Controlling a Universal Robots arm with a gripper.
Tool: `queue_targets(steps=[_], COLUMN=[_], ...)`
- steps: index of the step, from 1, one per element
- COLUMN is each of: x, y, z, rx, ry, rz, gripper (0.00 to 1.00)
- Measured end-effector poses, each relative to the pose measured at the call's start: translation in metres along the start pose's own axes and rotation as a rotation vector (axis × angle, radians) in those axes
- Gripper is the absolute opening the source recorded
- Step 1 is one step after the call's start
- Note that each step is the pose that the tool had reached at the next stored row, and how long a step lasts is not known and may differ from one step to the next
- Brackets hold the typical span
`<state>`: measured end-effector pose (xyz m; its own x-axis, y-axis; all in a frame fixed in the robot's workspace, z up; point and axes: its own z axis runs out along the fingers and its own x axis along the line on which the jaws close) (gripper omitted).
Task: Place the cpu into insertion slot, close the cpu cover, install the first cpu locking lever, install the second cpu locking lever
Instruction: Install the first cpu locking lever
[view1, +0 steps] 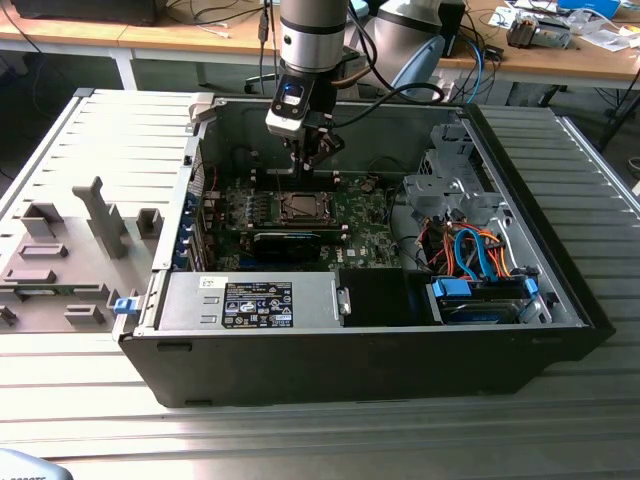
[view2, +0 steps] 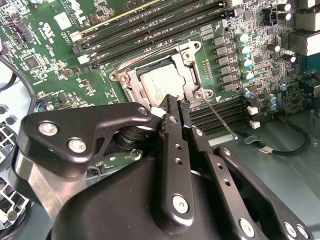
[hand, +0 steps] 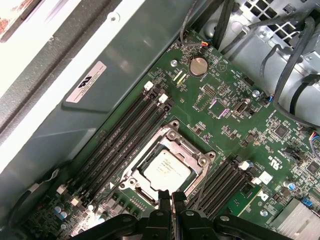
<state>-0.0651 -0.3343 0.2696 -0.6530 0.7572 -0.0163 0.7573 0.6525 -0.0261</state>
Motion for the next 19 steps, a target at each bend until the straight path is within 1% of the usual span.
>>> queue_targets(steps=[19], x=[0.0000], y=[0.0000], z=[0.0000], rx=[-0.0003], ry=[-0.0006], rz=[-0.020], gripper=[0.16])
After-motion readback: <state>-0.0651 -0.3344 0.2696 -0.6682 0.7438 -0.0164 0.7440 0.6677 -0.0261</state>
